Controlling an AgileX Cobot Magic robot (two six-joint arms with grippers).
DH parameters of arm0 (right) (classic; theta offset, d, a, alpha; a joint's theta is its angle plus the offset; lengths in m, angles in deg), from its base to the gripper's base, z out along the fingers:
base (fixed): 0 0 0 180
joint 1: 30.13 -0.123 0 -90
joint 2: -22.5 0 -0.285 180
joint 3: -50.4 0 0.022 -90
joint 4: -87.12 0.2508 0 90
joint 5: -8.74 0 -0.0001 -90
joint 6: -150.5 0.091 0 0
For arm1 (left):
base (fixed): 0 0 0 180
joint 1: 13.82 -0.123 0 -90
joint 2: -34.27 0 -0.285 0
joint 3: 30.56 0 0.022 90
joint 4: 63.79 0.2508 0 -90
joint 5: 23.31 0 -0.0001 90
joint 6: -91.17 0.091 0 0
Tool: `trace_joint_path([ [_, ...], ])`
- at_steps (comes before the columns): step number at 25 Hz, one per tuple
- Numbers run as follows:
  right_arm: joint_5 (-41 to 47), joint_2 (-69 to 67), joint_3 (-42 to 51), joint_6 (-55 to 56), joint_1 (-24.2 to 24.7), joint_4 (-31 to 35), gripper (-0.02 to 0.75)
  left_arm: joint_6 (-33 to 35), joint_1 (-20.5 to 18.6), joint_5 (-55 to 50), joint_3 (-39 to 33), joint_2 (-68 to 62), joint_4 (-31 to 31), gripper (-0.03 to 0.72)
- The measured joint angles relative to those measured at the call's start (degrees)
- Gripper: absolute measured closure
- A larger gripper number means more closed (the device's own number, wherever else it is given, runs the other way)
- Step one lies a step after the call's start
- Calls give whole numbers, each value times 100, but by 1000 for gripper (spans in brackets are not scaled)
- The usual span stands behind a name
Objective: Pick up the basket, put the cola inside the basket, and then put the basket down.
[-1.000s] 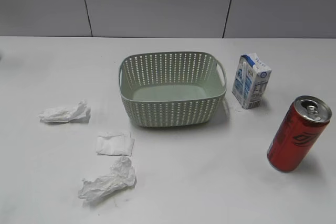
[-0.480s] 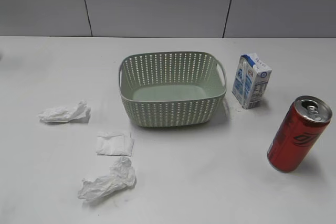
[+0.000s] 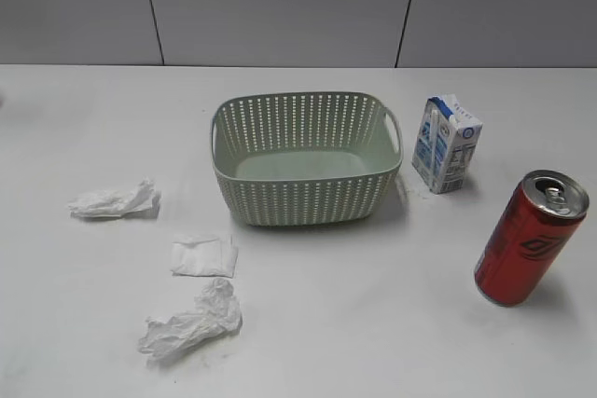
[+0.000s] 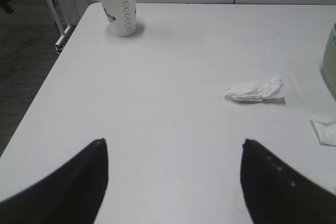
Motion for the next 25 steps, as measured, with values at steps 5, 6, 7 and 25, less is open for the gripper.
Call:
trace_joint_path([
  [5,0,0,0,0,0,0,218,0,0,0,0,0,0,100],
  [6,0,0,0,0,0,0,218,0,0,0,0,0,0,100],
  [7,0,0,0,0,0,0,218,0,0,0,0,0,0,100],
  [25,5,0,4,4,0,0,218,0,0,312,602,-523,0,114],
])
